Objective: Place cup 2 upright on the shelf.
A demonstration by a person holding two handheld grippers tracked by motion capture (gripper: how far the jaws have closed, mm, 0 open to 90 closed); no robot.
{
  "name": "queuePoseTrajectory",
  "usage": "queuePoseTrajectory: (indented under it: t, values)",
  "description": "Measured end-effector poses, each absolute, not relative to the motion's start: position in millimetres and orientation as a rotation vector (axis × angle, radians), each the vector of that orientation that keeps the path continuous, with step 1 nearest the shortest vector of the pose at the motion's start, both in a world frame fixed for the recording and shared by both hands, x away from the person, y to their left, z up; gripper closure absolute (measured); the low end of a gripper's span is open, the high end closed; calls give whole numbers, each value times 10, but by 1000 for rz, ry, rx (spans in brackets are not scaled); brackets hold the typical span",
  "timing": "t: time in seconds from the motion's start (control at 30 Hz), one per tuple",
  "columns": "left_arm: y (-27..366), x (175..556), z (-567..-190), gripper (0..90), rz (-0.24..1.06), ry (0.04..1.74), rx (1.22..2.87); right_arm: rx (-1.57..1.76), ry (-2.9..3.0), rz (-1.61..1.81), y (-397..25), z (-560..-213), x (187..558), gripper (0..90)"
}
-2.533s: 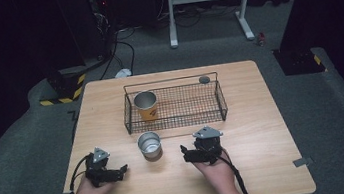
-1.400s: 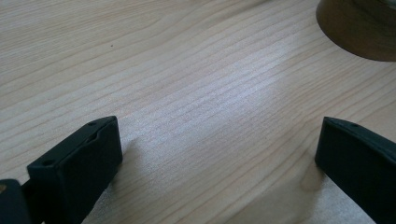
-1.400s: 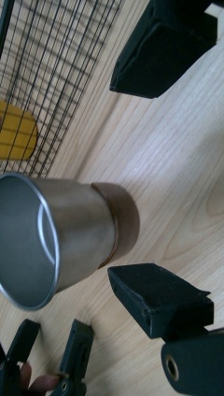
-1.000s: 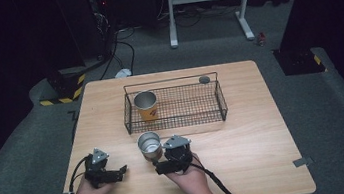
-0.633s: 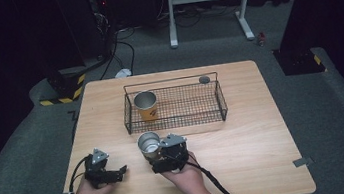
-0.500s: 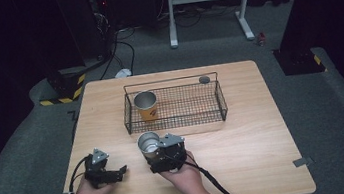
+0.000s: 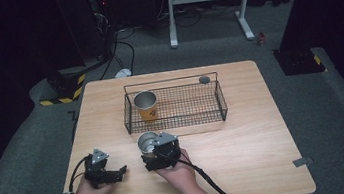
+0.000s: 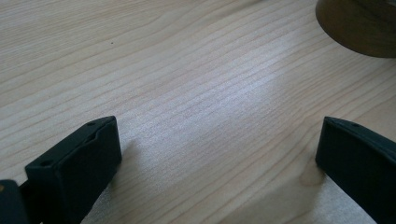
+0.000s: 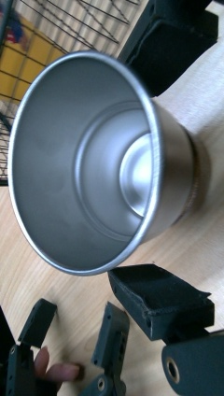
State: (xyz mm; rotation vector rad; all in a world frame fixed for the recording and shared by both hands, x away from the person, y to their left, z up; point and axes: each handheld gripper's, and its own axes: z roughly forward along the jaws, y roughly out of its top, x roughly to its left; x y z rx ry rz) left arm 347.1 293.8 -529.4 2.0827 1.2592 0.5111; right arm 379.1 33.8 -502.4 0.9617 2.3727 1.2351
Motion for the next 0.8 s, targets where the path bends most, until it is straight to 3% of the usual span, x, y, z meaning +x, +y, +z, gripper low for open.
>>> queuePoseTrajectory:
  t: [0.8]
  values:
    - [2938, 3477, -5295, 6, 514, 1257, 2083, 908, 2322, 1237, 436, -5035, 3816, 188]
